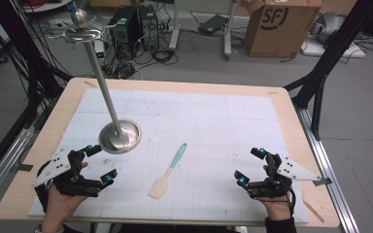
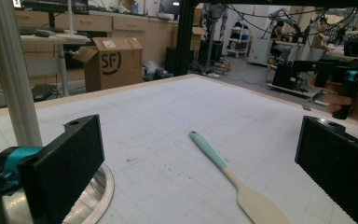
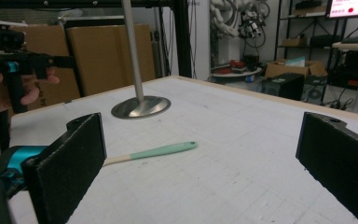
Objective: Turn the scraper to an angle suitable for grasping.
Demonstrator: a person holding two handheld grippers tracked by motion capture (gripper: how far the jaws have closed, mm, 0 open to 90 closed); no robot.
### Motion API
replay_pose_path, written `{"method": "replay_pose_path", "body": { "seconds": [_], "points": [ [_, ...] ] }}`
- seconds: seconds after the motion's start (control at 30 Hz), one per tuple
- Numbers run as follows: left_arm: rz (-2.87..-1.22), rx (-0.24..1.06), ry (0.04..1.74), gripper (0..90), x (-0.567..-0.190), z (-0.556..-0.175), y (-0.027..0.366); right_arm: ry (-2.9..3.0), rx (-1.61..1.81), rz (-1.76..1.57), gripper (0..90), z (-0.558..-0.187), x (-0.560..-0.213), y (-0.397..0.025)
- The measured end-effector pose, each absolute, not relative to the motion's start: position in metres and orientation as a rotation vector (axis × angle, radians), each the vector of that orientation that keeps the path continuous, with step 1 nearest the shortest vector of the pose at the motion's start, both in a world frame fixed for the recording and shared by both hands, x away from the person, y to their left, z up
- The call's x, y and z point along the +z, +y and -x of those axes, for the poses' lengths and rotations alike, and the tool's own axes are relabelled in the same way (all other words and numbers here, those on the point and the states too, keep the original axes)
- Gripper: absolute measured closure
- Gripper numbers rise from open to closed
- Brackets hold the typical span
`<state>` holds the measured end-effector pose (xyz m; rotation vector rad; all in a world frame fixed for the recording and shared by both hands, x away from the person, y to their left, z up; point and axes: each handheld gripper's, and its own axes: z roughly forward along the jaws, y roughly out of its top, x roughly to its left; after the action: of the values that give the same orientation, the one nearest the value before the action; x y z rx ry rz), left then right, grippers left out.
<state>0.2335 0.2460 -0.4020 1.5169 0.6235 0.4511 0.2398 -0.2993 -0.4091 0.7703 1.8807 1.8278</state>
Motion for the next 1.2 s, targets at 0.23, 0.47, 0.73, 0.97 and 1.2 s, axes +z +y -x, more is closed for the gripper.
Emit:
{"method": "replay_pose_path", "body": {
  "seconds": [0.23, 0.47, 0.73, 0.97, 1.2],
  "points": [
    [-1.532, 0.444, 0.634, 1.7, -0.404, -0.234, 0.241, 1.846, 1.832, -0.774, 0.3, -0.239, -0.408, -0.301],
    [-1.552, 0.457, 0.63, 1.8, -0.405, -0.234, 0.23, 1.862, 1.813, -0.761, 0.3, -0.24, -0.409, -0.299],
    [-1.632, 0.481, 0.581, 40.6, -0.404, -0.232, 0.207, 1.876, 1.809, -0.767, 0.3, -0.238, -0.41, -0.298],
    [-1.726, 0.52, 0.638, 78.1, -0.408, -0.233, 0.187, 1.869, 1.818, -0.768, 0.3, -0.239, -0.409, -0.299],
    [-1.803, 0.494, 0.637, 89.6, -0.412, -0.239, 0.165, 1.876, 1.818, -0.761, 0.4, -0.241, -0.409, -0.298]
  ]
}}
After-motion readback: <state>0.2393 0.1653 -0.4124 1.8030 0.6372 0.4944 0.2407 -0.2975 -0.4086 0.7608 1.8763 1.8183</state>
